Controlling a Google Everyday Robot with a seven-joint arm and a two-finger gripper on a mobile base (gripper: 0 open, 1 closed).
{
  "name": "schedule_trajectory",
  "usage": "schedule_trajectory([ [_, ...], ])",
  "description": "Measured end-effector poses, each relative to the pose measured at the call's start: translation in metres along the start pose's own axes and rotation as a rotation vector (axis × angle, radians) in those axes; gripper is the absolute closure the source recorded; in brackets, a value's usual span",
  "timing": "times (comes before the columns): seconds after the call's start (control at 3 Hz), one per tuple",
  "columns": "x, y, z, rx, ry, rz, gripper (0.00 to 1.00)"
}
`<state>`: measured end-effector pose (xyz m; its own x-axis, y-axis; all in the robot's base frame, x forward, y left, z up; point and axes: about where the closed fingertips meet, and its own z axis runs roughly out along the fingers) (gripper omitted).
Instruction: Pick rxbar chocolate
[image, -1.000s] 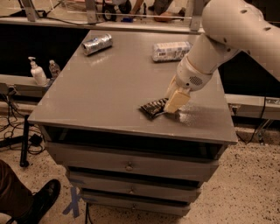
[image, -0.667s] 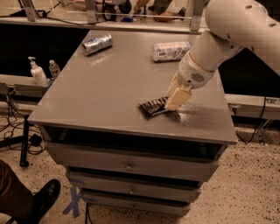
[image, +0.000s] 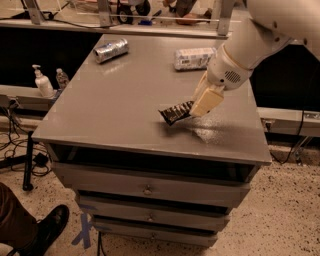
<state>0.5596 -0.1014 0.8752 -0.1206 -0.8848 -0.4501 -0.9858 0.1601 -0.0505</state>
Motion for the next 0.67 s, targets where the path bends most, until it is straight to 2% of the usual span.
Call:
schedule_trajectory([
  [0.33,-0.006,-0.001,-0.016,0.019,-0.022,0.004,1.0],
  [0.67,-0.023,-0.002,-0.045,0.06,-0.09,0.003,1.0],
])
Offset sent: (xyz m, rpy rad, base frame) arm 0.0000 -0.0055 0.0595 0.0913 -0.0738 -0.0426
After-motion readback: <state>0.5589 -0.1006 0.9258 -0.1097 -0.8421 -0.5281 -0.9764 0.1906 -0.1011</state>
